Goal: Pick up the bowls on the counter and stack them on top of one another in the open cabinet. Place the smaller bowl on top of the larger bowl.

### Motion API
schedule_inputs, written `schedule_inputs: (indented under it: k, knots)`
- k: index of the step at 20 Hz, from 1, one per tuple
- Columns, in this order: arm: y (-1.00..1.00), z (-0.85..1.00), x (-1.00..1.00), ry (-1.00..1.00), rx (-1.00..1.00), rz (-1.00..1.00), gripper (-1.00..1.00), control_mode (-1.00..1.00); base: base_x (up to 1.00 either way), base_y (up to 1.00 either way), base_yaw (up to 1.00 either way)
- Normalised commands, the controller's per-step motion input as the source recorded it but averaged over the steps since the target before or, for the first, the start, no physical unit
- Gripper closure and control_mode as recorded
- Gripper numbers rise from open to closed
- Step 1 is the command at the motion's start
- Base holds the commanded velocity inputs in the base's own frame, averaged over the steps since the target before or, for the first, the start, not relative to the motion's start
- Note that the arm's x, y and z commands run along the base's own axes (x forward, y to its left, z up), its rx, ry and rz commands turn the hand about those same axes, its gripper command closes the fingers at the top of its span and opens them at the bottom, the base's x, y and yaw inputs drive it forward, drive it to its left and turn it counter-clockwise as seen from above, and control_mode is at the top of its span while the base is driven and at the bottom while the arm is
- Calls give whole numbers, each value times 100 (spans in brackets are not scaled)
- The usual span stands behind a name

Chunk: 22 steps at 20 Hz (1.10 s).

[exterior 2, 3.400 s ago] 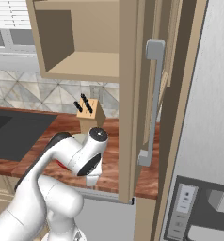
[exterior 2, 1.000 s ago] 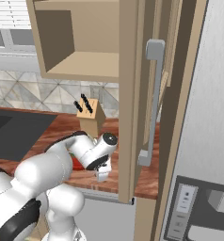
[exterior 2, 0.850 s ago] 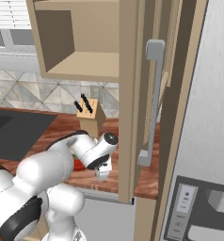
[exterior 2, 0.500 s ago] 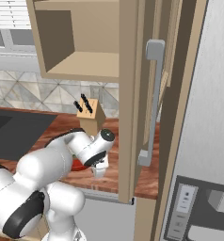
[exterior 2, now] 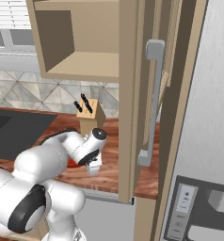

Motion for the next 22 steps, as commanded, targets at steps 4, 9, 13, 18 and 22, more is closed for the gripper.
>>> schedule_inputs:
  k: [4,9,13,18,22]
  knots:
    - [0,-11,-26,-3,2,0,100,-100,0,0,0]
    - [0,14,-31,0,8,0,100,-100,0,0,0]
    - [0,61,-40,0,7,-4,100,-100,0,0,0]
    - [0,84,-46,0,1,-4,100,-100,0,0,0]
    - [1,78,-56,0,-2,0,100,-100,0,0,0]
